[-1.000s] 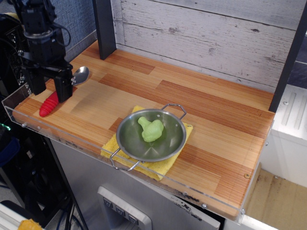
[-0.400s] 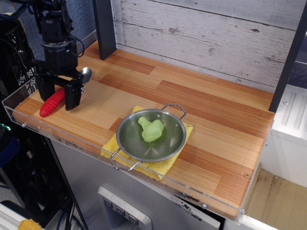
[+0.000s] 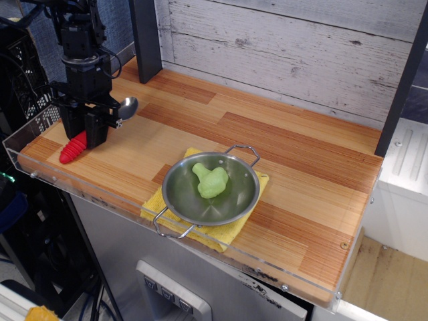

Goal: Move the spoon bottom right of table

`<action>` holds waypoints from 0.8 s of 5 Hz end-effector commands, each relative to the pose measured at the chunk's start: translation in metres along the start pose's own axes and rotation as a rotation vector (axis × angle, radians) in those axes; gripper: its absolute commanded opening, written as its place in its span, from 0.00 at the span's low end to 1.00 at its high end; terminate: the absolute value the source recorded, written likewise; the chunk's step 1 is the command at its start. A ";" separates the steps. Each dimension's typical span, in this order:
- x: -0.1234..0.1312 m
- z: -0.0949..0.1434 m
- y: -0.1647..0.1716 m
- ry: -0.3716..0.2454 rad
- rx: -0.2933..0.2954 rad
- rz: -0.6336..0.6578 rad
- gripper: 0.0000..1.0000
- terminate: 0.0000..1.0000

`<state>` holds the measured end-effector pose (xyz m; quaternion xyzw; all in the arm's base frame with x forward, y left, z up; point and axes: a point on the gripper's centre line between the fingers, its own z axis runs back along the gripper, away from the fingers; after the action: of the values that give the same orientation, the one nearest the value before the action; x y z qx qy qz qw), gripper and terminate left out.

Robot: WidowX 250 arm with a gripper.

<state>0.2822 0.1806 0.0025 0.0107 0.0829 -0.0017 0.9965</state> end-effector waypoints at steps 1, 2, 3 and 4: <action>-0.011 0.033 0.002 -0.104 -0.003 0.056 0.00 0.00; -0.014 0.083 -0.013 -0.257 0.012 0.105 0.00 0.00; -0.015 0.134 -0.049 -0.320 0.036 0.136 0.00 0.00; -0.023 0.181 -0.097 -0.326 0.017 0.124 0.00 0.00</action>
<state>0.2904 0.0711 0.1690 0.0136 -0.0544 0.0574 0.9968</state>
